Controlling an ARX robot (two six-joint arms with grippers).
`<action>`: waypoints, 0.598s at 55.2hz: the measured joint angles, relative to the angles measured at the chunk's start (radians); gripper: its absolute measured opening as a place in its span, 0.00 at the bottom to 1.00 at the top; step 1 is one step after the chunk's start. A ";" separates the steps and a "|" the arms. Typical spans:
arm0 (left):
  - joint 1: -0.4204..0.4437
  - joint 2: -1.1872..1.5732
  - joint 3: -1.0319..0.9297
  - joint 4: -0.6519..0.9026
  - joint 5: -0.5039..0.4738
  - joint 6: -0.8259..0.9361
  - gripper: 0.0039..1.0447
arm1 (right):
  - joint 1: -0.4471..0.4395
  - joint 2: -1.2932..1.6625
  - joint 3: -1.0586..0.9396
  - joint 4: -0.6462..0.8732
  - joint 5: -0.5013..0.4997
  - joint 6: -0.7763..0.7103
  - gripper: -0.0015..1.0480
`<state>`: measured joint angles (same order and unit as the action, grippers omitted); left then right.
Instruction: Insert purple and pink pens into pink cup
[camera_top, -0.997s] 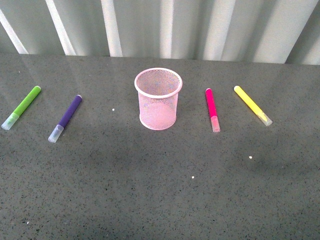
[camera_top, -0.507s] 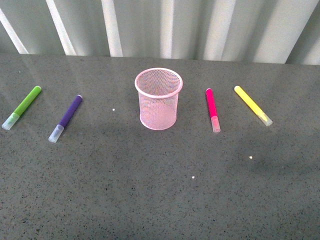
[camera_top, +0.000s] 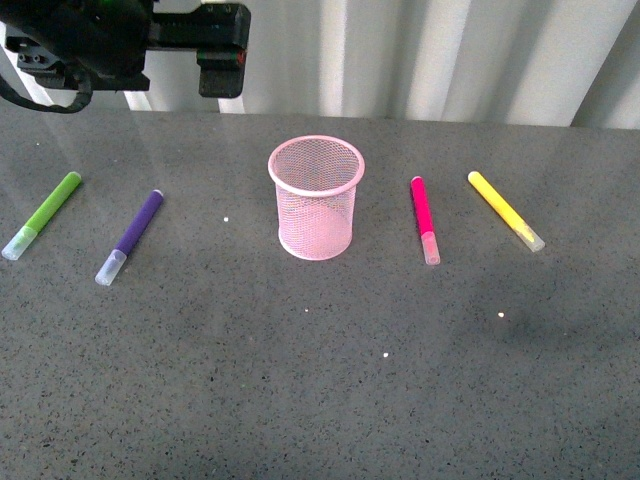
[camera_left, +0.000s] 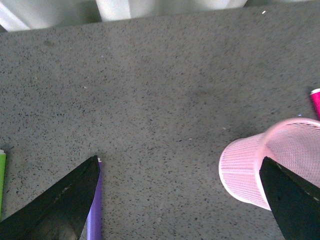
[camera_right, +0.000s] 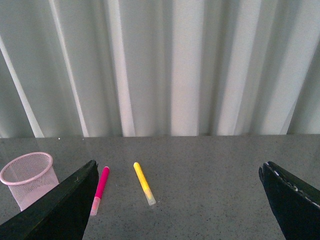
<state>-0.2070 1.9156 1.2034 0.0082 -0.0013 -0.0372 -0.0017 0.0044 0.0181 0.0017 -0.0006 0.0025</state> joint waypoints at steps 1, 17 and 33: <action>0.002 0.018 0.018 -0.013 -0.003 0.006 0.94 | 0.000 0.000 0.000 0.000 0.000 0.000 0.93; 0.042 0.136 0.150 -0.069 -0.039 0.069 0.94 | 0.000 0.000 0.000 0.000 0.000 0.000 0.93; 0.120 0.175 0.162 -0.074 -0.046 0.090 0.94 | 0.000 0.000 0.000 0.000 0.000 0.000 0.93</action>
<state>-0.0872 2.0907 1.3651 -0.0658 -0.0471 0.0525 -0.0017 0.0044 0.0181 0.0017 -0.0002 0.0025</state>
